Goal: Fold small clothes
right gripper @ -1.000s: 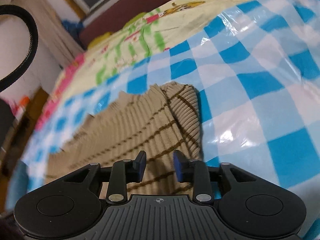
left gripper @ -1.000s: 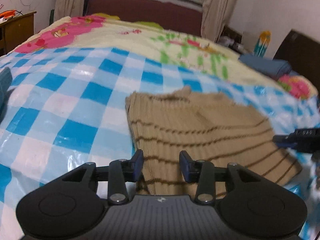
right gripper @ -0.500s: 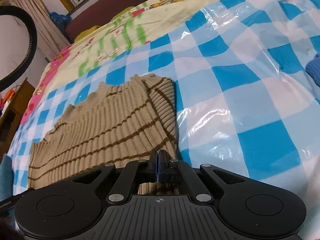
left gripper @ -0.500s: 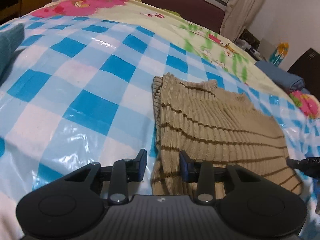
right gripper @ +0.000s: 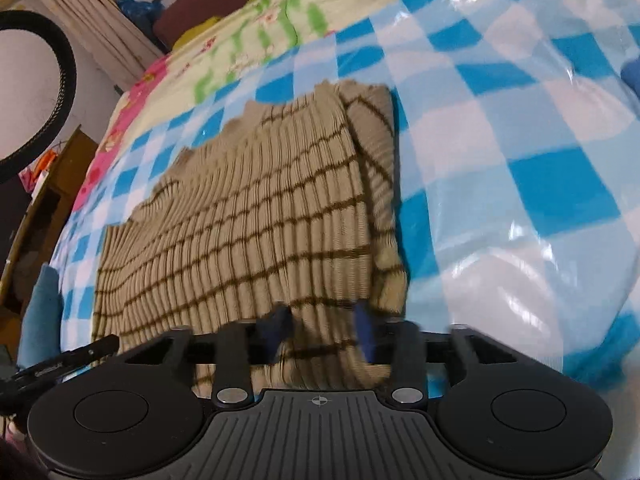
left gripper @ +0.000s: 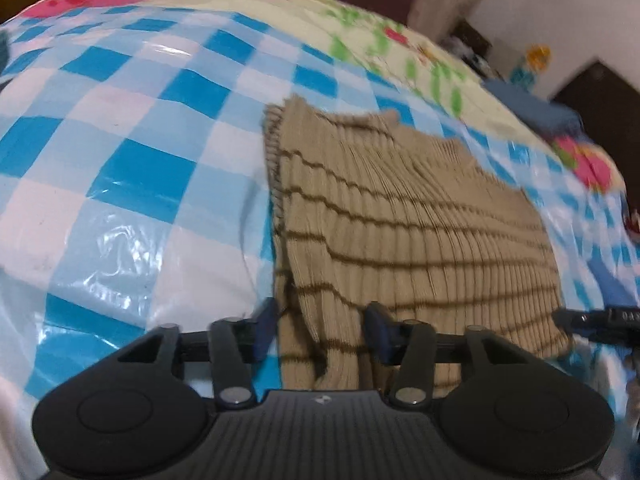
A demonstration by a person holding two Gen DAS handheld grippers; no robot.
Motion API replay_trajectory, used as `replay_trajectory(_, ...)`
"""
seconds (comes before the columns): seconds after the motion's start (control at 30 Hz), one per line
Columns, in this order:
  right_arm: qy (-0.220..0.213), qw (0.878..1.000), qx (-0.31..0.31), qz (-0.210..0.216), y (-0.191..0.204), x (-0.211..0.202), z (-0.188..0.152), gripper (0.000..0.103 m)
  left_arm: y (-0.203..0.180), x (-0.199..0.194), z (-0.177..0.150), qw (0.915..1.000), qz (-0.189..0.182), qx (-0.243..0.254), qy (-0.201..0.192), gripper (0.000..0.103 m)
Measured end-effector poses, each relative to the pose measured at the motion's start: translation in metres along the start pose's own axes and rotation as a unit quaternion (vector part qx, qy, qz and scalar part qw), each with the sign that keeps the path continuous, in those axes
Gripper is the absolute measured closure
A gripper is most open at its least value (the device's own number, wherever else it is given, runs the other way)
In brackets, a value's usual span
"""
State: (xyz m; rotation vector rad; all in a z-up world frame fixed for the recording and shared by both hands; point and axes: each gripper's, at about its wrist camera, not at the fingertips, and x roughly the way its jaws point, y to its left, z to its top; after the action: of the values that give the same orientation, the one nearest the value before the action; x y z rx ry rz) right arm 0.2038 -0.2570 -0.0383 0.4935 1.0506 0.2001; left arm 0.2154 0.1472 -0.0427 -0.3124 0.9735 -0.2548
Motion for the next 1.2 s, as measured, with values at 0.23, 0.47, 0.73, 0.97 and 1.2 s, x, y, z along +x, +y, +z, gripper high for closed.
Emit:
replay_trajectory(0.23, 0.047, 0.999, -0.007, 0.002, -0.004, -0.016, -0.035, 0.091, 0.005, -0.01, -0.021, 0.9983, -0.028, 0.007, 0.051, 0.079)
replay_trajectory(0.47, 0.088, 0.993, -0.067, -0.033, 0.017, -0.017, -0.017, 0.088, 0.002, -0.007, -0.012, 0.9979, -0.006, 0.027, 0.059, 0.08)
replay_trajectory(0.73, -0.015, 0.991, -0.135, -0.024, 0.06, -0.064, 0.01, 0.082, -0.006, -0.045, -0.008, 0.9982, 0.002, 0.059, -0.001, 0.079)
replay_trajectory(0.97, -0.004, 0.986, -0.16, 0.037, 0.122, 0.042, 0.054, 0.059, -0.002, -0.04, 0.016, 0.9988, 0.003, 0.035, -0.033, 0.079)
replay_trajectory(1.2, 0.02, 0.987, -0.16, -0.005, 0.147, 0.1, 0.043, 0.097, -0.001, -0.037, 0.008, 0.999, -0.007, 0.034, -0.027, 0.078)
